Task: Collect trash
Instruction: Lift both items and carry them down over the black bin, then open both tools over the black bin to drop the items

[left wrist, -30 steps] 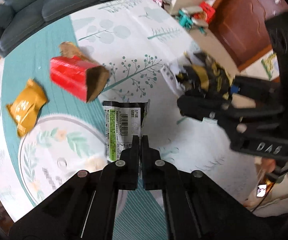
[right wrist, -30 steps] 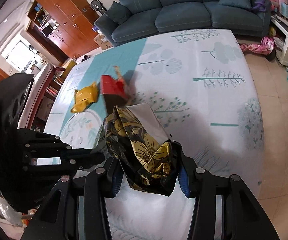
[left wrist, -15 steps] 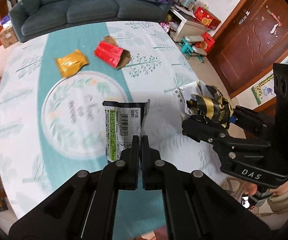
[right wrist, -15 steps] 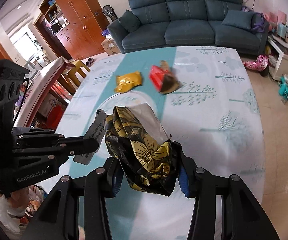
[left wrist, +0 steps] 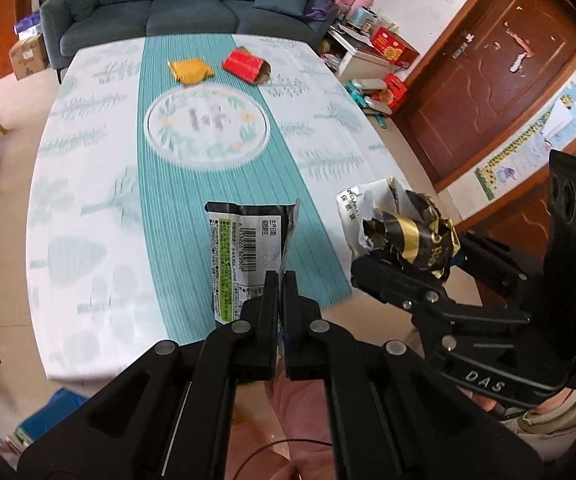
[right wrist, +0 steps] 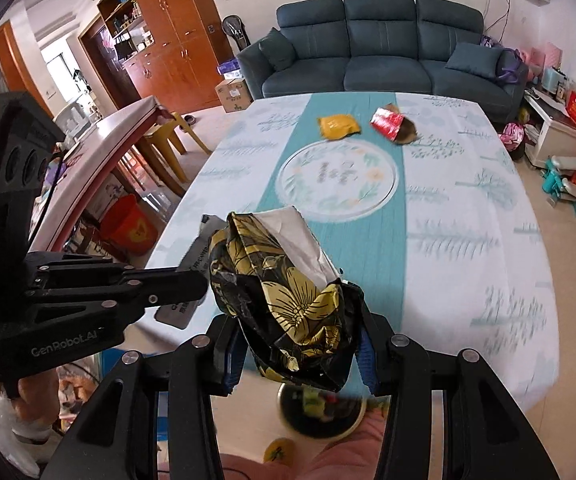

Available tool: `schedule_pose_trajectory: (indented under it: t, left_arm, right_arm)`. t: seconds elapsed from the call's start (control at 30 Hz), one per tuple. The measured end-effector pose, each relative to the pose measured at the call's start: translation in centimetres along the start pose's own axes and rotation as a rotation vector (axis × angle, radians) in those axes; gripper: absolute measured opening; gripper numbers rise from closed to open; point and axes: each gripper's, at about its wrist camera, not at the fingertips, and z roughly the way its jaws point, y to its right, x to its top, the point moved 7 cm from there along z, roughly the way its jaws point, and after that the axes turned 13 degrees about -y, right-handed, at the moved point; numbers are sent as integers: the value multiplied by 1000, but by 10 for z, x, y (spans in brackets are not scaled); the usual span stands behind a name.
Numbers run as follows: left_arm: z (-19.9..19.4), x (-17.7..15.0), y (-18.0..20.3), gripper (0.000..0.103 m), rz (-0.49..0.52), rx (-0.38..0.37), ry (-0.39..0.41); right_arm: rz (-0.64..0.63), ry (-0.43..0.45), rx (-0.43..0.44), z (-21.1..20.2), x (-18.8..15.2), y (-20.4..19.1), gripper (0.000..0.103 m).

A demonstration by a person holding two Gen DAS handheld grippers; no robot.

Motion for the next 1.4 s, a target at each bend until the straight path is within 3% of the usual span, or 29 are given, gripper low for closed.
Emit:
schedule_pose_trajectory:
  t: [0.27,0.5,0.73,1.0,1.23,1.4]
  left_arm:
    - [-11,-72,7,0,6,-58,-39]
    - [7,-108,0,0,-69,-88,-78]
    - [74,-144,-10,0,-141,-33,-146]
    - [184,-184,-25,0,-215,77,-182]
    - [282,-202,-44,0,-245,137,-201]
    - [342,-206,-66,0,-271,138,-207]
  right_arm:
    - [11,-81,6,-6,-77,-43,46]
    - [54,-163,30,16,-114,-37,46]
    - [154,-269,65,84,-165,0,46]
    - [240,-331,56,185,-225,51,46]
    - [268,-359,60,274,-256,79,47]
    - [275,-378,56,336,-274,93,47]
